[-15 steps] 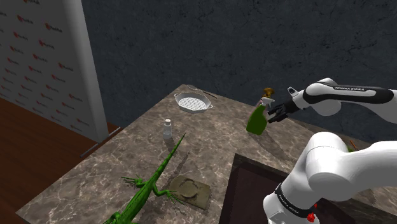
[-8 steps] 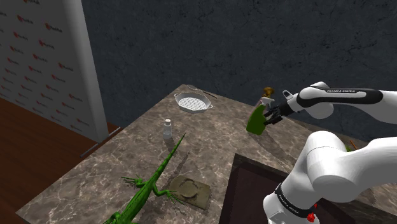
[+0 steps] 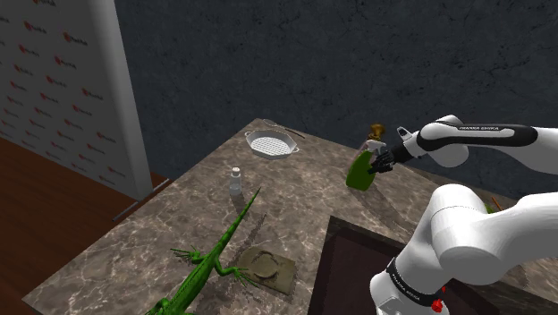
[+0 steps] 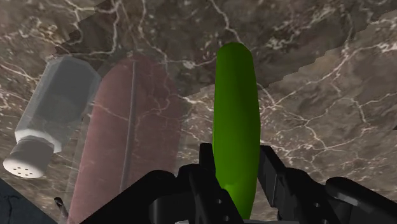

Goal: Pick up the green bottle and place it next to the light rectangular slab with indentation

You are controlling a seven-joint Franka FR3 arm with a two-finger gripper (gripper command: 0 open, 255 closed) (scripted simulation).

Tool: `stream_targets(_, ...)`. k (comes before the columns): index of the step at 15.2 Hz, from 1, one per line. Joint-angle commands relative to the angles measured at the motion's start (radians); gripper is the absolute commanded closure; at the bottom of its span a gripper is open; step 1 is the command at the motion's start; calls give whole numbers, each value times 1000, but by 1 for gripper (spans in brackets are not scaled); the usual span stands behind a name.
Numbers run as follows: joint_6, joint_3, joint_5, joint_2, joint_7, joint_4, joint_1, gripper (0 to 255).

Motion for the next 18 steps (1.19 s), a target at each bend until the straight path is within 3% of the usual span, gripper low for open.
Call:
stream_targets(1,0,0,0,0,0,0,0,255)
stream_targets(7,1,0,0,0,0,0,0,255)
stream_targets(18,-144,178,52,-47,47,39,-92,255)
